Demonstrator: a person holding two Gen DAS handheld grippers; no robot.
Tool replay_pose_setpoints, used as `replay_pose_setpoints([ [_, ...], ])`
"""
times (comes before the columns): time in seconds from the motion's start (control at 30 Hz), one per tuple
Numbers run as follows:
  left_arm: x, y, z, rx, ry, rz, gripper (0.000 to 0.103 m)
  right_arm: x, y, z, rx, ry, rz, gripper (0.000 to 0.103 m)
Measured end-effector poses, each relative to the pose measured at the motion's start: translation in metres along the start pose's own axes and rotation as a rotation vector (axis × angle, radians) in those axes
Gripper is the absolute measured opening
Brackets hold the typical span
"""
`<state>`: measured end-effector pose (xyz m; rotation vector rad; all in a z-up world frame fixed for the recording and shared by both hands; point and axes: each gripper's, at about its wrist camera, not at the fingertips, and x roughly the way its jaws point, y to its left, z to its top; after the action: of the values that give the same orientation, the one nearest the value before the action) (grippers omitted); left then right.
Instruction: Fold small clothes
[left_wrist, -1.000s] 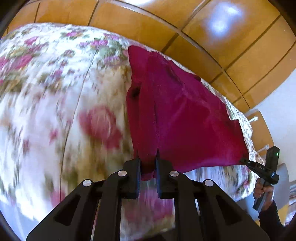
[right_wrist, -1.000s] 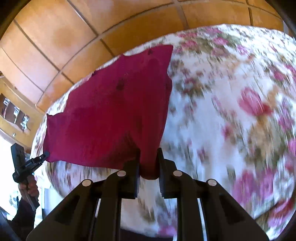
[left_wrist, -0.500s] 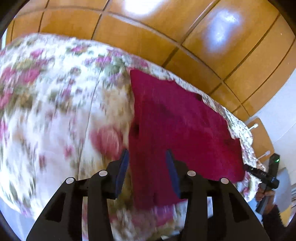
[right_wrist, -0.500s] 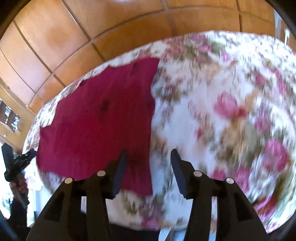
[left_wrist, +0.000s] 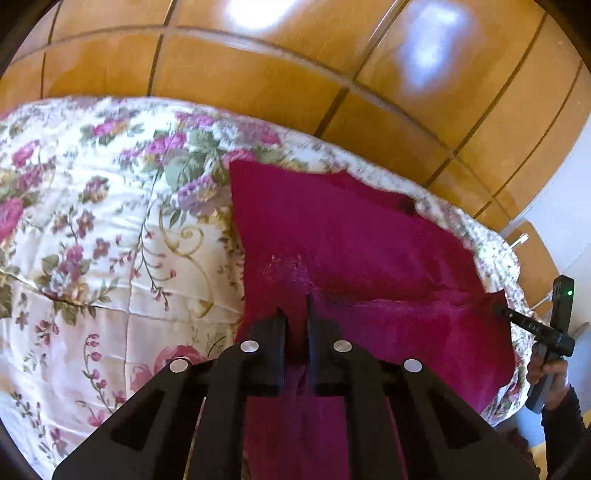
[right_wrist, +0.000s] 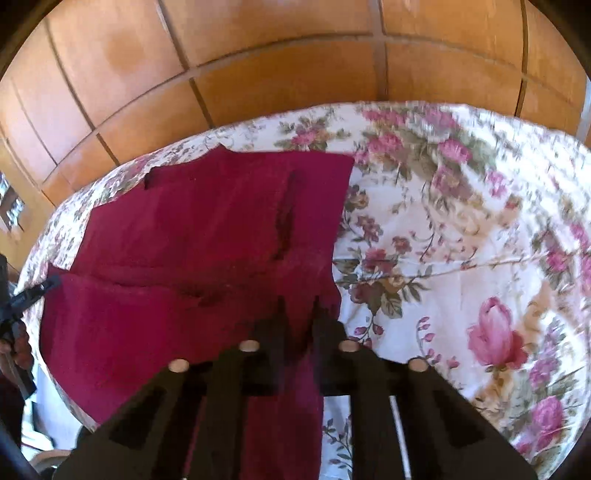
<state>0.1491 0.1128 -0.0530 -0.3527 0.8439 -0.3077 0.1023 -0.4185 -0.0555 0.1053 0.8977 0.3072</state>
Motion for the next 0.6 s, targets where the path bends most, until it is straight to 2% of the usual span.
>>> replay_pose_setpoints([
  [0.17,-0.036,-0.009,0.000,0.019,-0.079,-0.045,0.007,-0.045,0.004,-0.004,0.018,-0.095,0.033,0.007],
  [0.33,-0.065,-0.018,0.013,0.040,-0.148,-0.058,0.007,-0.075,0.009,0.011,0.052,-0.171,0.098,0.007],
  [0.5,-0.062,-0.028,0.044,0.070,-0.194,-0.024,0.007,-0.065,0.000,0.048,0.125,-0.196,0.120,0.007],
  [0.6,-0.040,-0.027,0.075,0.069,-0.196,0.018,0.007,-0.044,-0.010,0.075,0.173,-0.189,0.112,0.007],
])
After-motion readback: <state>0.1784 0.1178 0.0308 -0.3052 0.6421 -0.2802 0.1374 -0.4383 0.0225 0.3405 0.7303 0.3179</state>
